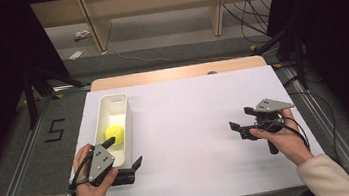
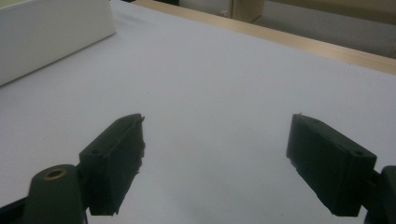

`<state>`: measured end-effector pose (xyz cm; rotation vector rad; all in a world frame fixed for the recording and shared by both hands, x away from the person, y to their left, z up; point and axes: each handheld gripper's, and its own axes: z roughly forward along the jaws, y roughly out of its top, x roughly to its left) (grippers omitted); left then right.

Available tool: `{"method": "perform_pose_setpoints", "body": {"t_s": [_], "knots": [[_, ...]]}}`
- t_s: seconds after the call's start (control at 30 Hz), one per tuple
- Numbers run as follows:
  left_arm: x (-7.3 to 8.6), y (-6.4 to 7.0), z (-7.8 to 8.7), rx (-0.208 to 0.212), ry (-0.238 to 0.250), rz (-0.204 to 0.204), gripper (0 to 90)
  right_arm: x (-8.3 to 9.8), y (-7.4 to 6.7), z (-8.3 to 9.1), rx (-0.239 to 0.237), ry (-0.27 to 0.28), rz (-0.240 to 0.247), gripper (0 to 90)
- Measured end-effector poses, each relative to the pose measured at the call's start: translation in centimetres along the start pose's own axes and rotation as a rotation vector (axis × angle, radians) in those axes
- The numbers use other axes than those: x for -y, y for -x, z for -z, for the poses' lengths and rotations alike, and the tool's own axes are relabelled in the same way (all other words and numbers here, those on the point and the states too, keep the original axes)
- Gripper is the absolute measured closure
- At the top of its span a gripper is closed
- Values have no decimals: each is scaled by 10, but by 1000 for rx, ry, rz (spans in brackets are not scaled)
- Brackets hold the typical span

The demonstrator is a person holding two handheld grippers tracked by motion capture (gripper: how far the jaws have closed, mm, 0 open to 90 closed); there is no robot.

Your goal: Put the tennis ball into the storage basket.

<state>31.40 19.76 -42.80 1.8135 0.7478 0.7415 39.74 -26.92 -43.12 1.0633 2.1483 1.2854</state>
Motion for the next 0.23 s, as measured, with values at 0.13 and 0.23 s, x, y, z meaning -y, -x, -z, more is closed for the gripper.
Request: {"method": "perform_pose_setpoints", "body": {"t_s": [0.13,0.23], "knots": [[0,0,0,1,2,6,0,-1,3,3,6,12,-4,196],[0,0,-1,0,-1,5,0,0,4,5,7,18,-11,196]]}}
